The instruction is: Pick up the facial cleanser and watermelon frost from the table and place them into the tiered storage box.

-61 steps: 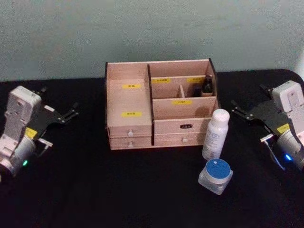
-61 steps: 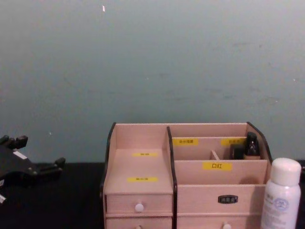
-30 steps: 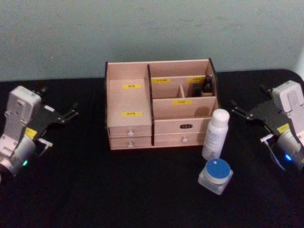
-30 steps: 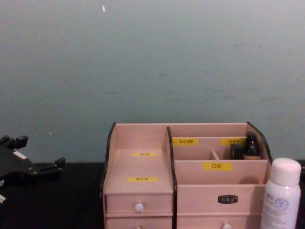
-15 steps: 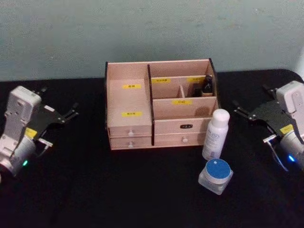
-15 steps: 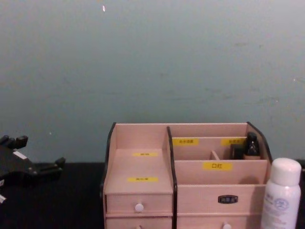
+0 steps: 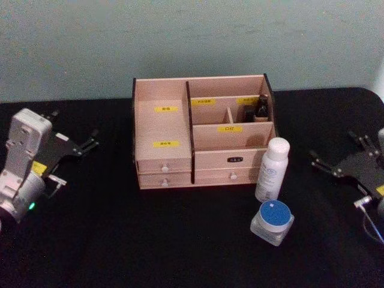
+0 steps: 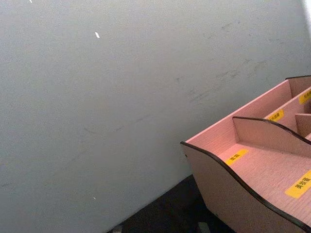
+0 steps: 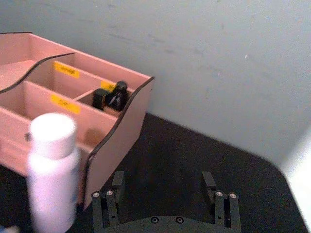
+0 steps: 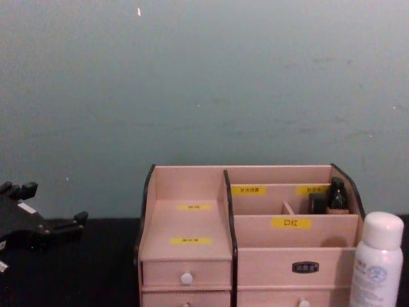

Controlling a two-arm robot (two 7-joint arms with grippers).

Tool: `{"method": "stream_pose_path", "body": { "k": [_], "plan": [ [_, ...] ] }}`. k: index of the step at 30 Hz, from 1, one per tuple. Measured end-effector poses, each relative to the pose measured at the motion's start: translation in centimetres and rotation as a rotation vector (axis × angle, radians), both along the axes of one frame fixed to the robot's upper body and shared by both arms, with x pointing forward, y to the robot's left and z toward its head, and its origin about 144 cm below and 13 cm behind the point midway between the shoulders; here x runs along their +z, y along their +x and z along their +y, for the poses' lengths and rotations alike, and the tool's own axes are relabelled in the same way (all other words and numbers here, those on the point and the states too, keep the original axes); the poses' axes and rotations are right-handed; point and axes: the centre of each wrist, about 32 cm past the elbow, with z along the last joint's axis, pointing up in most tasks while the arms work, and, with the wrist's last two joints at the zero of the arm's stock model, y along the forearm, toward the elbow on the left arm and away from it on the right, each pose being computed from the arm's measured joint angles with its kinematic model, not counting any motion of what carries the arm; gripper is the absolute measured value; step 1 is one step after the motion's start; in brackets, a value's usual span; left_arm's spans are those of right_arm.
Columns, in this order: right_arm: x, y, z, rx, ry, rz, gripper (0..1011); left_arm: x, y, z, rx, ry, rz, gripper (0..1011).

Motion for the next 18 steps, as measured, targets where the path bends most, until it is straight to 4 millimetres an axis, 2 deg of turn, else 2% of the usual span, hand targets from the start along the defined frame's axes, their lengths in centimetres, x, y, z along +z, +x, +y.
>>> {"method": "stream_pose_path", "body": {
  "k": [10,18],
  "plan": [
    [0.6,-3.8,-0.5,0.060,0.096,0.086,1000,0.0,0.0,0.0,0.000,0.000,0.000,1001],
    [0.6,-5.3,0.1,0.115,0.123,0.110,1000,0.0,0.0,0.0,0.000,0.000,0.000,1001]
  ]
}}
